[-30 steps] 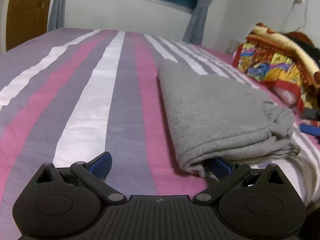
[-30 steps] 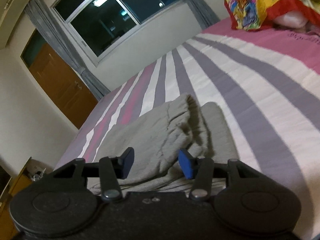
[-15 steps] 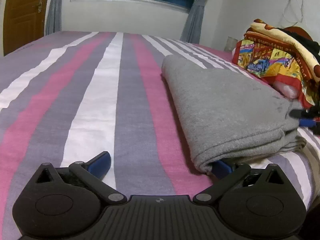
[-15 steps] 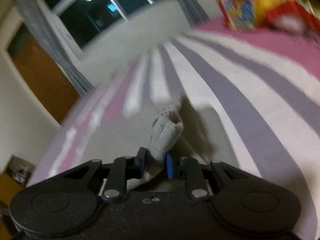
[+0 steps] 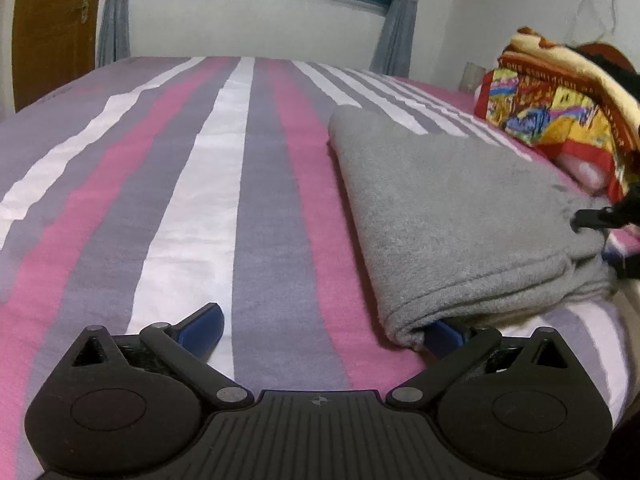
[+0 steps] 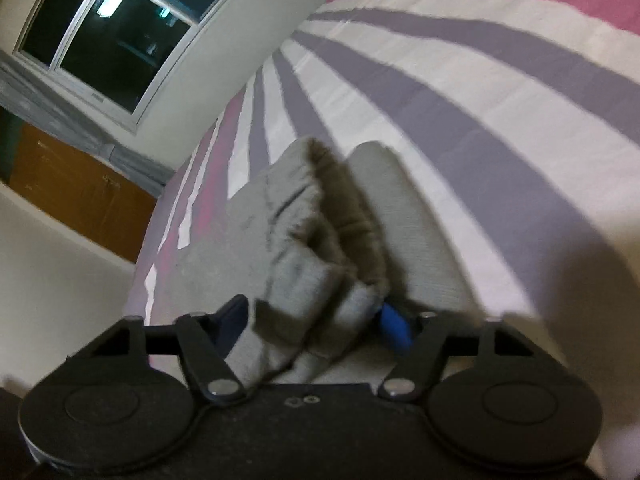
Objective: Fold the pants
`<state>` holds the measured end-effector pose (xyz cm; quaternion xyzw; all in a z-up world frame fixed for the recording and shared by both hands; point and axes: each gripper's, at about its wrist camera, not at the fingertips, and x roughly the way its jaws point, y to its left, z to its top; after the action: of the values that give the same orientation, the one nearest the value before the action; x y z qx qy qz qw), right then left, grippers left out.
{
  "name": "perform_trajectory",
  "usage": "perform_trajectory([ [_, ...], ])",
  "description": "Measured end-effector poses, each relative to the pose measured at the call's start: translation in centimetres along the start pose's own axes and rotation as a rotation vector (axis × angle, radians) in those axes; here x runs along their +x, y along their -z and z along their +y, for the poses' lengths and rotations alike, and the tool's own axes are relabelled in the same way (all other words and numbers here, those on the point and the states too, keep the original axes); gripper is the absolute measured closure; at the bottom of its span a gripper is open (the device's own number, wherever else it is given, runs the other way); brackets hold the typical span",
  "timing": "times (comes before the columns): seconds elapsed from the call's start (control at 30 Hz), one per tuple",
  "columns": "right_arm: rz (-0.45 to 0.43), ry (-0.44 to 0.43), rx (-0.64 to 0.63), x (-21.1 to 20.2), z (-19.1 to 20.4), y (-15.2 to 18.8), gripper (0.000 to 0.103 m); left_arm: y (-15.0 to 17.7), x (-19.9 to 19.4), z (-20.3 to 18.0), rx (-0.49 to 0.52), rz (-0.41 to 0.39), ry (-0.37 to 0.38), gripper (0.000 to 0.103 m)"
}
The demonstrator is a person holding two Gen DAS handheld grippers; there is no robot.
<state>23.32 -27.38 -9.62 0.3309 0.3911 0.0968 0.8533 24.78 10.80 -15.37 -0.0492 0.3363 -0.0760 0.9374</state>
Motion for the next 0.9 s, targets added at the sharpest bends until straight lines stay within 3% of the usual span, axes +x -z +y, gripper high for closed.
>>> perform_trajectory([
  [0.03, -0.009, 0.024, -0.057, -0.3, 1.4, -0.2, 0.065, 0.0, 0.1, 0.1, -0.003, 0.003, 0.002, 0.0],
  [0.17, -0.159, -0.094, -0.244, -5.0, 6.1, -0.2, 0.068, 0.1, 0.1, 0.2, -0.006, -0.002, 0.007, 0.0],
  [0.23, -0.205, -0.105, -0.299, -6.7, 6.5, 0.3, 0.068, 0.2, 0.1, 0.1, -0.004, -0.002, 0.006, 0.0],
  [0.3, -0.191, -0.059, -0.303, -6.5, 5.0, 0.9, 0.068, 0.2, 0.2, 0.0, -0.007, 0.0, 0.005, 0.0],
  [0.4, -0.062, 0.13, -0.23, -3.0, 0.9, 1.3, 0.068, 0.1, 0.2, -0.1, 0.007, 0.006, 0.011, 0.0],
  [0.5, -0.093, 0.117, -0.252, -3.8, 1.7, 1.8, 0.068, -0.2, 0.0, -0.3, 0.008, 0.017, 0.0, 0.0],
  [0.63, -0.166, 0.023, -0.284, -6.6, 3.3, 1.6, 0.068, -0.3, 0.0, -0.5, 0.014, 0.025, -0.007, 0.0],
  [0.7, -0.149, 0.077, -0.287, -6.2, 1.9, 1.7, 0.068, -0.4, 0.1, -0.7, 0.02, 0.032, -0.008, 0.0],
  [0.77, -0.058, 0.185, -0.242, -3.5, -0.7, 1.7, 0.068, -0.4, 0.3, -1.3, 0.038, 0.041, -0.009, 0.0],
  [0.9, -0.041, 0.212, -0.318, -3.1, 0.6, 2.4, 0.063, -0.4, 0.0, -1.2, 0.034, 0.064, -0.016, 0.0],
])
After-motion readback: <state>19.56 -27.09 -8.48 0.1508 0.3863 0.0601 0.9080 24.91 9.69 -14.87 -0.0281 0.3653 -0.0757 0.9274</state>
